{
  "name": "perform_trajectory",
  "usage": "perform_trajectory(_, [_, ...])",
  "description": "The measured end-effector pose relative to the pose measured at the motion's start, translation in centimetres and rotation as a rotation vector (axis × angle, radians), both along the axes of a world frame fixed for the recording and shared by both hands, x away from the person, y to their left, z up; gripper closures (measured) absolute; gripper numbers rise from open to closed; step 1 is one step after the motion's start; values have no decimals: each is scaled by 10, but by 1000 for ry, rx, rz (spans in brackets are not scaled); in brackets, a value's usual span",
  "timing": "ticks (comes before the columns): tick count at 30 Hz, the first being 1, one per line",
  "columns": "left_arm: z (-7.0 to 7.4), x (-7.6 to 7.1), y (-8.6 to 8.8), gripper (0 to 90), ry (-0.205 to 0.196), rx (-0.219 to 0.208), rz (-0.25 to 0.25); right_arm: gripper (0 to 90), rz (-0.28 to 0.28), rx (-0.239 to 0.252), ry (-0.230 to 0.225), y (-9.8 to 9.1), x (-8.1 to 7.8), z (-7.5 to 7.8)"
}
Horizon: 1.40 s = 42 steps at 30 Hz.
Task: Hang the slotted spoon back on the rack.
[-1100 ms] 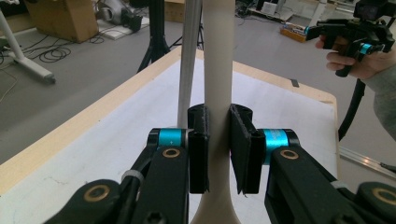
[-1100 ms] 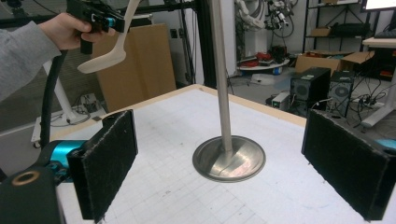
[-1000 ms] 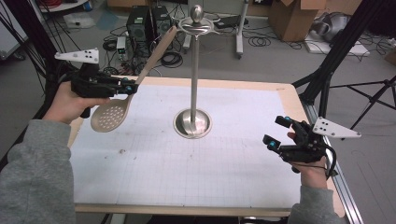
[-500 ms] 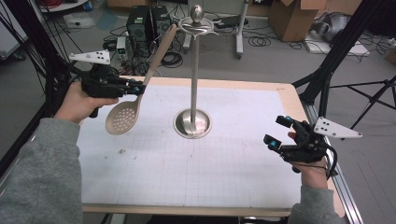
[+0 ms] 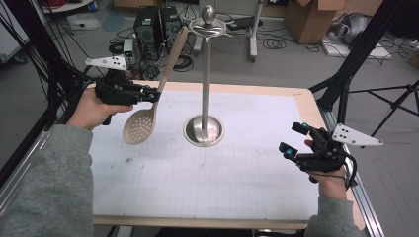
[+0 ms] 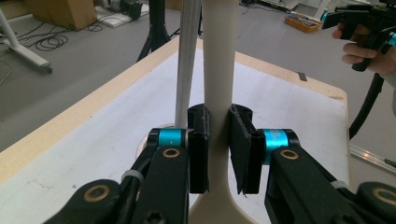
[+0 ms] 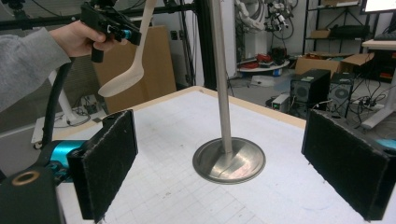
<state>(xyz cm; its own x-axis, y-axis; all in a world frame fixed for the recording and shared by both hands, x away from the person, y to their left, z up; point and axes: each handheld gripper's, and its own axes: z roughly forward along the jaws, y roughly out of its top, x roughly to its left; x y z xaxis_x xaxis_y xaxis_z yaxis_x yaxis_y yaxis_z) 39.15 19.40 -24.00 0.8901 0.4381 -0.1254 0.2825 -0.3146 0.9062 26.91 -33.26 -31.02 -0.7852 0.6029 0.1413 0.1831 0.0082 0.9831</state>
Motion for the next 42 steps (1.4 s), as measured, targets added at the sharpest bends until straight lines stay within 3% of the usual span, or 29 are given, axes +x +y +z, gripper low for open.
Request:
perform_trajectory(26, [-10,11,-37,776,-3,33,8,95,-7,17,-1,-3,-1,1])
perform_trajectory(42, [-15,16,-47,775,-24,55,24,95,-4,18,-4,-4,-1,1])
